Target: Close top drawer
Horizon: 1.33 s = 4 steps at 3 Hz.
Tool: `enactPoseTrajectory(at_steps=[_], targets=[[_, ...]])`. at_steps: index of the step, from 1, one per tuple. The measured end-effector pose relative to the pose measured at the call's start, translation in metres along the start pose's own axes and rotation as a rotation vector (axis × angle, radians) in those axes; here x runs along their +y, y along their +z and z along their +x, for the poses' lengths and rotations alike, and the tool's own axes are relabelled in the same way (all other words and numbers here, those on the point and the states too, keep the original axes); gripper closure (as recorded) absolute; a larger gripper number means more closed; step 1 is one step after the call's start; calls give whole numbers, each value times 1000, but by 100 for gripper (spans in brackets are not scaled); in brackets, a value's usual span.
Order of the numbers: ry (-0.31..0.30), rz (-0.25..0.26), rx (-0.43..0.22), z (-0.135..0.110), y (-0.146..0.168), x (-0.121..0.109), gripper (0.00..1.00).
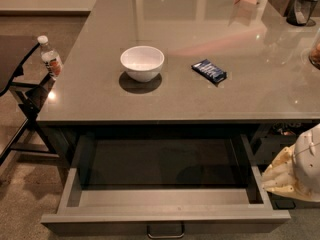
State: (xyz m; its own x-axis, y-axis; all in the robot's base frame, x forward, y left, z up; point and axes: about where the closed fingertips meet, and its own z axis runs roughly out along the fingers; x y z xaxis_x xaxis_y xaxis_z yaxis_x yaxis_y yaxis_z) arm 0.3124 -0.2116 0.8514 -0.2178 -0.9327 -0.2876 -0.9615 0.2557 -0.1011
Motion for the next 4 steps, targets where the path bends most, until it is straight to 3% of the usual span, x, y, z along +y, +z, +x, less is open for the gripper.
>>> enactPoseTrajectory(at_steps=[1,2,3,4], targets=[[12,-28,-18,2,20,8,100],[50,-57,-72,6,62,32,100],[126,-13,-181,21,99,56,100],[115,29,-261,21,123,69,100]])
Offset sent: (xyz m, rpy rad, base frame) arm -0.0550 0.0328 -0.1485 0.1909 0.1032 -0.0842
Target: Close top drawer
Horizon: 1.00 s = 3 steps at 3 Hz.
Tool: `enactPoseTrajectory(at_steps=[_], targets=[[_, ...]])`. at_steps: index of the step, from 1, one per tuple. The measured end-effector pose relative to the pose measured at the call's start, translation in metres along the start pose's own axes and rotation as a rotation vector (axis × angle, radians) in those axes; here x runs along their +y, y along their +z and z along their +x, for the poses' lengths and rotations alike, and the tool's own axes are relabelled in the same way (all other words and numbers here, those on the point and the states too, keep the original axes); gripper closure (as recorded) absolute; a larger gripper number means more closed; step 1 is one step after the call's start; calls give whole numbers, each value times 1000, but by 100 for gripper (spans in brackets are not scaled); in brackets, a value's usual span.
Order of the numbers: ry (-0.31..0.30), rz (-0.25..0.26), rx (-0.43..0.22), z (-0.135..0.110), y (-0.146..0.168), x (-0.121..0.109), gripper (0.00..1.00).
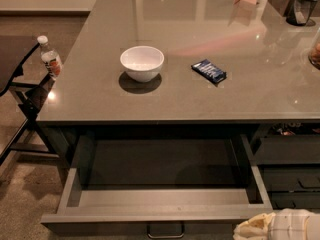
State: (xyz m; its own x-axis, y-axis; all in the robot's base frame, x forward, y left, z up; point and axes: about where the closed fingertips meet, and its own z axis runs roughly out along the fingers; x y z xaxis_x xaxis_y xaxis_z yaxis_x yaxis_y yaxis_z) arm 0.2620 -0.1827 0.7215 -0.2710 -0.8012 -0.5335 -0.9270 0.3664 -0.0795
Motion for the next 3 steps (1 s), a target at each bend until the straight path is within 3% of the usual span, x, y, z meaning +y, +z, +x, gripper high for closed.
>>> enactPoseTrajectory(at_steps=[1,3], targets=[[-40,12,-20,0,26,5,100],[-125,9,57,-2,77,2,100]])
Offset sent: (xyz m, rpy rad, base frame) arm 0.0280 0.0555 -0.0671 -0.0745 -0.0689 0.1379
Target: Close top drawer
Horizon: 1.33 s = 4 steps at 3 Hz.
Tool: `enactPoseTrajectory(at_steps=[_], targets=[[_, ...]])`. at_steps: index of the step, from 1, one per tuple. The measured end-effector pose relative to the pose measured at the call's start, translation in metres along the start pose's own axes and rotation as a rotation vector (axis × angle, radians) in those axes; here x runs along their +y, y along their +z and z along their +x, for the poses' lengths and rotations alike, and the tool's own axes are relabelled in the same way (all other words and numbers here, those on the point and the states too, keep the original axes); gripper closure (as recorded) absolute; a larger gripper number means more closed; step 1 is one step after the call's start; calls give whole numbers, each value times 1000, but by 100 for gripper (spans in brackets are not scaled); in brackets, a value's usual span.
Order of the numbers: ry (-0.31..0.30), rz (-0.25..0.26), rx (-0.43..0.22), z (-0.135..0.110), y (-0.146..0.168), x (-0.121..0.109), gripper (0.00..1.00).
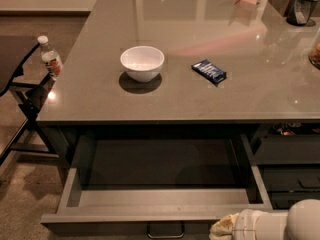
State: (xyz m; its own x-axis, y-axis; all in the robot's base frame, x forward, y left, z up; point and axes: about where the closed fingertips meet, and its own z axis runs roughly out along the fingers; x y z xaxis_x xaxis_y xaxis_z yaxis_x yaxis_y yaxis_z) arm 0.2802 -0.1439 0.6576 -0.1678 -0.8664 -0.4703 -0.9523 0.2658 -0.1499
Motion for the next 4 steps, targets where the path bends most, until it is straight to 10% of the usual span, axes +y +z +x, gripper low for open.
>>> enactPoseTrajectory(at_steps=[4], targets=[[15,-8,16,1,7,-5,12]])
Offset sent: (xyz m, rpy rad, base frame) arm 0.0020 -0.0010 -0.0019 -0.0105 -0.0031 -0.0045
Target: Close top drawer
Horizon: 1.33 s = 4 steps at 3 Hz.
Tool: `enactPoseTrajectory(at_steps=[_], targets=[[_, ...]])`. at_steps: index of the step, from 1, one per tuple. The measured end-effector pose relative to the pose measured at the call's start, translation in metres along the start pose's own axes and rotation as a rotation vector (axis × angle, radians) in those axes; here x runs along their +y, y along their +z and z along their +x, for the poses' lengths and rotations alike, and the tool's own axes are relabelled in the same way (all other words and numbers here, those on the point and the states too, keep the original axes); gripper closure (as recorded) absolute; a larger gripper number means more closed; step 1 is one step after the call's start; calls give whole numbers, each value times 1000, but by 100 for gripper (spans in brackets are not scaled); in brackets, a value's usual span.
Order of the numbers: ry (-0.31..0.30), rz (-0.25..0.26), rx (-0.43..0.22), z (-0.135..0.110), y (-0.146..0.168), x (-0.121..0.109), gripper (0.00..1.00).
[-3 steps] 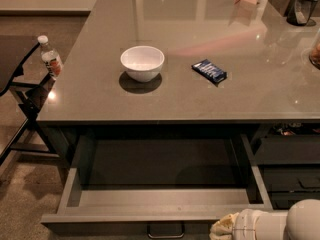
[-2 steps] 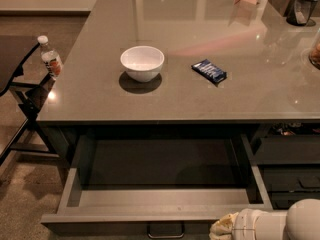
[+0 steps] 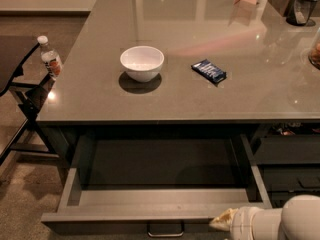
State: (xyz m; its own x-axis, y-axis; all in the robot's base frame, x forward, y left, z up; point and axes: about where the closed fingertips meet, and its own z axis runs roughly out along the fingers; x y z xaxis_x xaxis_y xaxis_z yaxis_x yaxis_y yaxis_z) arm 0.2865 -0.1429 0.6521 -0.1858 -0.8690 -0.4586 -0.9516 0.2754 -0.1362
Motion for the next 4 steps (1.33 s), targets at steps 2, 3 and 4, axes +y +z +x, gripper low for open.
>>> enactPoseTrajectory(at_steps=[2,3,4], targets=[[13,-10,-4,-5,19,-33,18],[37,-19,-27,-6,44,-99,41],[62,6,-28,2,53,-158,65]])
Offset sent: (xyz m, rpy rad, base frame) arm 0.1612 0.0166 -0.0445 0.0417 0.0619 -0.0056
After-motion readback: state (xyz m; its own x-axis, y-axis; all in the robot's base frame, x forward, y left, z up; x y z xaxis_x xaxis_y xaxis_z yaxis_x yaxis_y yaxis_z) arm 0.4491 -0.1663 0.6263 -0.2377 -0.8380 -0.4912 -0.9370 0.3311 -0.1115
